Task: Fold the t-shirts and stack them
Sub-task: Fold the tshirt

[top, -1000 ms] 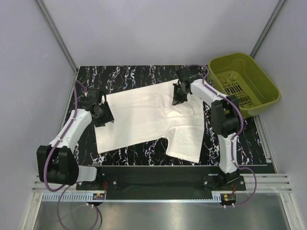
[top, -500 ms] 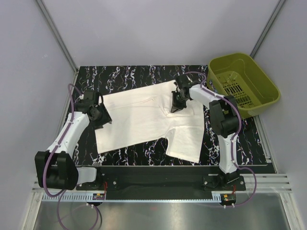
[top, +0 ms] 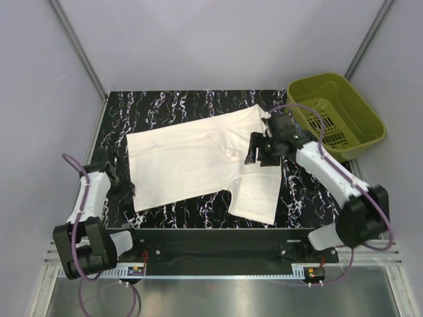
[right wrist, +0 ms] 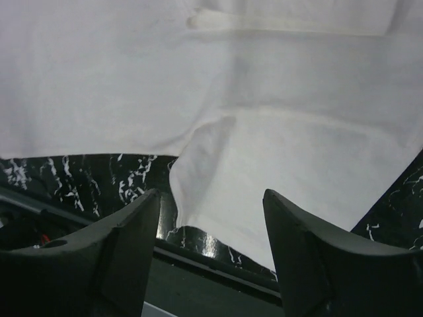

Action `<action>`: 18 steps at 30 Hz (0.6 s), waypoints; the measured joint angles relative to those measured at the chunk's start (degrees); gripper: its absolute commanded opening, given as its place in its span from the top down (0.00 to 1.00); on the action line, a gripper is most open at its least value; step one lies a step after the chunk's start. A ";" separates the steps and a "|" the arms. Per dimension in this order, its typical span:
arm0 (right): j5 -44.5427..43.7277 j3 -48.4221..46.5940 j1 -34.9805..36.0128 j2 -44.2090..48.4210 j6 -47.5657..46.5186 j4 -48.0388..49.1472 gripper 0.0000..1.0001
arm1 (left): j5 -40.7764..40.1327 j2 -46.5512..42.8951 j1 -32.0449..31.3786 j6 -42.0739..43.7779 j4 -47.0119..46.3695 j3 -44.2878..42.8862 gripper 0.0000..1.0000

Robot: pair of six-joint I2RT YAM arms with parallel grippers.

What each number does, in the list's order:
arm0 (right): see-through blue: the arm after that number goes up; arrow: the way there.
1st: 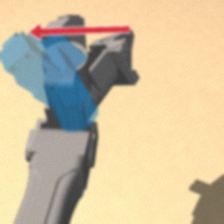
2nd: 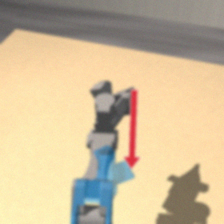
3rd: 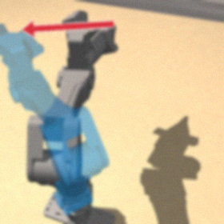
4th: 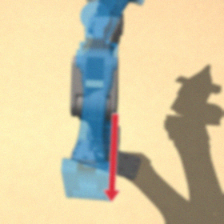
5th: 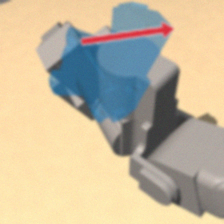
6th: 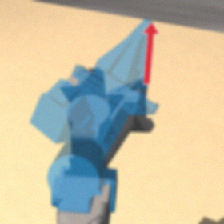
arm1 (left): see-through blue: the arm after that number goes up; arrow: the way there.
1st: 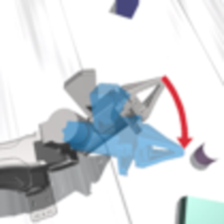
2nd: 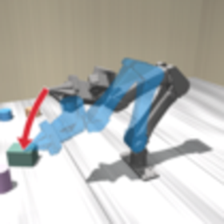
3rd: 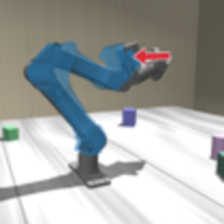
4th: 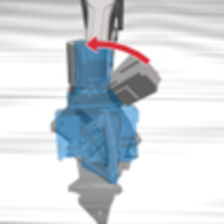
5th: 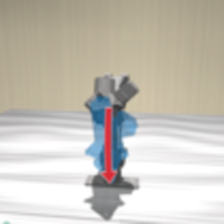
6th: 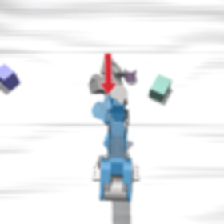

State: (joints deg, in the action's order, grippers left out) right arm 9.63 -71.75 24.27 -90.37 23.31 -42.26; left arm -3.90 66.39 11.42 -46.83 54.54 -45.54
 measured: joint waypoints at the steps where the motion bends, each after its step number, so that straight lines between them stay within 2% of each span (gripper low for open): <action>1: 0.52 2.82 0.02 5.38 0.70 0.44 0.29 | 0.28 0.00 1.97 -1.20 0.00 2.01 0.63; 3: 2.03 7.30 0.02 12.37 1.66 0.61 0.30 | 0.55 0.02 4.24 -2.82 0.63 5.05 0.62; 5: 3.39 10.99 0.02 15.50 2.29 0.85 0.30 | 0.55 0.07 4.76 -3.52 1.62 5.99 0.57; 7: 4.52 14.69 0.02 15.82 2.62 1.44 0.30 | -0.02 0.11 4.79 -3.98 1.75 5.92 0.53; 11: 5.35 20.33 0.02 16.00 2.97 0.94 0.30 | -0.39 0.20 4.81 -4.02 1.14 6.25 0.52; 18: 6.08 21.66 0.02 19.06 3.32 0.94 0.31 | 1.20 4.63 4.81 -2.71 -2.27 10.69 0.54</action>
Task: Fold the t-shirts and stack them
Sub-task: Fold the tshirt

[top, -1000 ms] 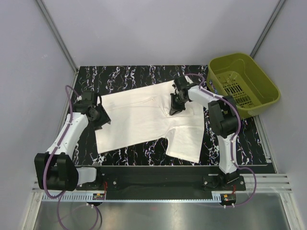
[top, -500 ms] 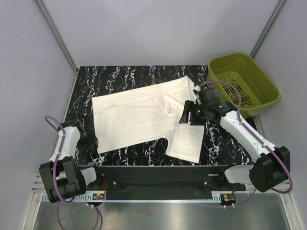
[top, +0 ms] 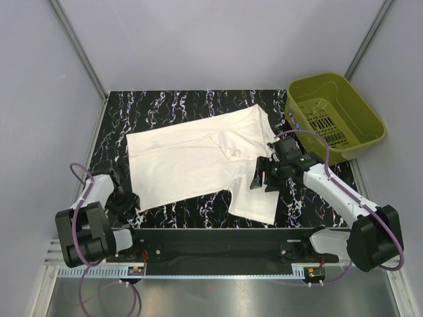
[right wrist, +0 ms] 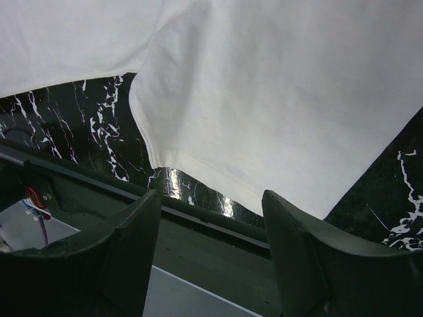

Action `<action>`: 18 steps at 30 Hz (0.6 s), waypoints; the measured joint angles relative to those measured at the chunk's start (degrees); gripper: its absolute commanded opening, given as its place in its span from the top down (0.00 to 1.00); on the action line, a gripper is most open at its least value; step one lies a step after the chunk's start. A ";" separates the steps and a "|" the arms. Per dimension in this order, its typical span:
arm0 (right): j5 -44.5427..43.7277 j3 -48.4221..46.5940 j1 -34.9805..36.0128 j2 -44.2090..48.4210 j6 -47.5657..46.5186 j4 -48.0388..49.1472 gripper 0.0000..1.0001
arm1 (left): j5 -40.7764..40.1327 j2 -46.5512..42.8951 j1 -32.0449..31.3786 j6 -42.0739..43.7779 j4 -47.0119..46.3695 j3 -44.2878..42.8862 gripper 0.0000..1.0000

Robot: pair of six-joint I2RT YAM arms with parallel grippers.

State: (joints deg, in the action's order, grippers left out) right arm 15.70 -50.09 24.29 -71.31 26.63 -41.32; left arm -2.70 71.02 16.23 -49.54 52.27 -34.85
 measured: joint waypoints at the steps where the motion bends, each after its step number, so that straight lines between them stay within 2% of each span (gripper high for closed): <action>1: 0.00 0.09 0.00 0.15 0.22 -0.02 0.31 | 0.37 0.59 0.00 0.07 -0.24 0.42 0.54; 9: -0.11 1.60 0.00 0.17 2.97 0.35 0.33 | 2.29 1.66 0.00 2.03 -2.03 0.26 0.54; 12: -0.92 2.19 0.00 0.44 4.61 0.31 0.34 | 2.73 2.23 0.00 2.23 -2.36 0.07 0.59; 16: -4.70 2.91 -0.02 0.55 8.52 -1.64 0.34 | 3.34 2.75 0.07 1.53 -2.73 -0.11 0.69; 17: -5.64 3.23 0.00 0.55 9.70 -2.34 0.35 | 3.41 2.89 0.13 1.29 -2.84 -0.13 0.77; 18: -6.32 3.69 -0.02 0.55 10.67 -2.82 0.36 | 3.58 2.99 0.26 0.85 -2.97 -0.20 0.80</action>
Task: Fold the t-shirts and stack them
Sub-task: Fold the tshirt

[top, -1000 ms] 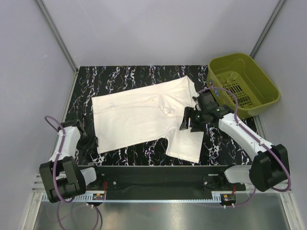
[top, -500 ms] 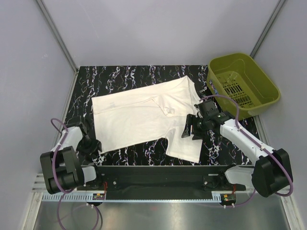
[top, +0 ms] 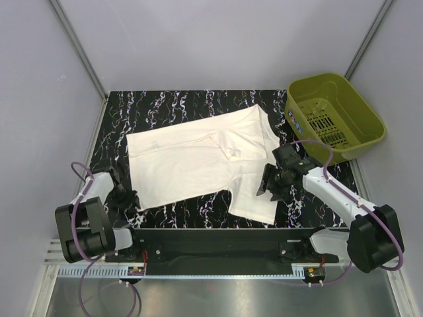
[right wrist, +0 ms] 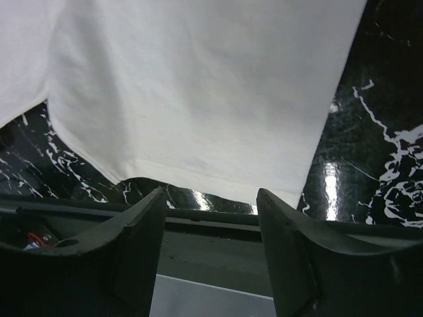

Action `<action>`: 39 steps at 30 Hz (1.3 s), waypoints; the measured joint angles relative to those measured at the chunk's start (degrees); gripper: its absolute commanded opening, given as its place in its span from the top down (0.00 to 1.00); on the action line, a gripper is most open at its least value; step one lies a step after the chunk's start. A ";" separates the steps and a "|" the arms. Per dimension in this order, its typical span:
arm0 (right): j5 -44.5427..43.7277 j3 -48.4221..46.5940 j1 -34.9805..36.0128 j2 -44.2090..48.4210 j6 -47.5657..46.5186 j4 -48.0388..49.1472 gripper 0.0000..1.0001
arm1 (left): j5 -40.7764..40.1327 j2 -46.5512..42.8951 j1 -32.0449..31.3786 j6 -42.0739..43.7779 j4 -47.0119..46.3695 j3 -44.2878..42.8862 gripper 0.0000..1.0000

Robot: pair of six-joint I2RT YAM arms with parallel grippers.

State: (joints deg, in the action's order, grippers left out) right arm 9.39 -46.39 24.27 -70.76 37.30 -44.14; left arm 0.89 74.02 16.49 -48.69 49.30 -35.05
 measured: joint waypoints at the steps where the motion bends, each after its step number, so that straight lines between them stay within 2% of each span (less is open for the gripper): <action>1: -0.66 0.50 0.02 0.00 0.79 -0.52 0.36 | 0.09 0.11 0.09 -0.15 -0.11 -0.09 0.83; 4: -2.29 1.86 0.02 0.00 2.60 -2.10 0.36 | 0.17 0.22 0.39 -0.96 -0.11 -0.17 1.00; 12: -4.24 2.91 -0.24 -0.81 6.08 -5.46 0.39 | -0.96 -0.50 1.16 -1.31 0.48 -0.20 1.00; 14: -4.24 3.15 -0.46 -0.81 6.86 -6.80 0.52 | -2.10 -0.98 1.25 -1.29 0.76 -0.22 1.00; 16: -3.96 3.78 -0.68 -0.79 7.74 -7.32 0.58 | -3.10 -1.73 1.27 -1.29 1.18 -0.22 1.00; 24: -3.96 7.85 -1.22 -0.76 9.29 -9.75 0.53 | -5.01 -3.85 1.31 -1.31 3.28 -0.46 1.00; 29: -3.96 8.74 -1.31 -3.72 9.31 -7.93 0.55 | -5.20 -3.85 1.31 -1.31 3.37 -0.61 1.00; 39: -6.84 9.31 -1.42 -2.25 9.51 -4.09 0.57 | -5.20 -4.39 1.31 -1.29 3.37 -0.61 1.00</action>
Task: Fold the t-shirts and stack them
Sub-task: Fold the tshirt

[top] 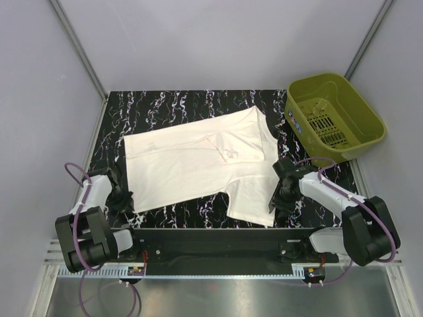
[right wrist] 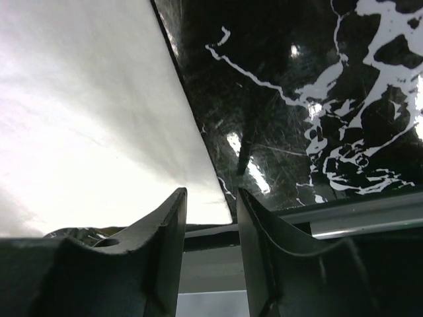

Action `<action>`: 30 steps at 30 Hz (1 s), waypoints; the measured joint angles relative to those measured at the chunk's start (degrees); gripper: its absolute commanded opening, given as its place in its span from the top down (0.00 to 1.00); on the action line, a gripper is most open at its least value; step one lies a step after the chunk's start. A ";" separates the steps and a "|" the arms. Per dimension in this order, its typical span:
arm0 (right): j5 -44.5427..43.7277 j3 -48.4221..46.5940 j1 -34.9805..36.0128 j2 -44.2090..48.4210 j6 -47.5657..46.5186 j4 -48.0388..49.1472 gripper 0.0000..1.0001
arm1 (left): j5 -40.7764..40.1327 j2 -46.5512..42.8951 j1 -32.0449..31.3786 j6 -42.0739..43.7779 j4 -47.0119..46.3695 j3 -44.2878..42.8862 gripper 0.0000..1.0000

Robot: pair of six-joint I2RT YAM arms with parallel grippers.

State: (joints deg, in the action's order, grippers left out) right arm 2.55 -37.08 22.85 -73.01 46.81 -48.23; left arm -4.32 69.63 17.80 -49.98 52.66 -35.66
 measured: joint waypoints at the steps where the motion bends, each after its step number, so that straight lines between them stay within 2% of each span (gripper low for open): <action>1: -0.11 0.00 0.00 -0.96 0.00 0.63 0.57 | -0.02 -0.04 0.00 0.00 0.00 0.00 1.00; 5: -2.12 -0.70 0.00 -2.47 0.02 1.88 0.50 | -0.02 -0.17 0.00 0.00 0.00 0.00 1.00; 8: -3.06 -2.03 0.00 -4.39 0.00 3.72 0.49 | -0.02 -0.35 0.00 0.00 0.00 0.00 1.00; 17: -4.20 -3.67 -0.07 -8.44 1.36 4.94 0.55 | -0.02 -1.03 0.00 0.00 0.02 0.00 1.00; 25: -5.01 -3.61 -0.96 -8.50 4.83 5.03 0.68 | -0.07 -1.03 0.00 0.00 0.02 0.00 1.00; 26: -5.16 -3.54 -0.98 -8.37 5.22 5.18 0.75 | -0.07 -1.03 0.00 0.00 0.02 0.00 1.00; 28: -5.35 -3.39 -1.14 -8.17 5.75 5.81 0.80 | -0.09 -1.03 0.00 0.00 0.00 0.00 1.00; 30: -5.35 -3.32 -1.29 -8.09 6.01 6.56 0.92 | -0.13 -1.03 0.00 0.00 0.02 0.00 1.00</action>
State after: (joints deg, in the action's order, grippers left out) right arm -2.81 -40.40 21.56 -81.10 52.82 -41.67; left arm -4.45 68.60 17.80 -49.98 52.69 -35.66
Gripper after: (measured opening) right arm 0.161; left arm 0.024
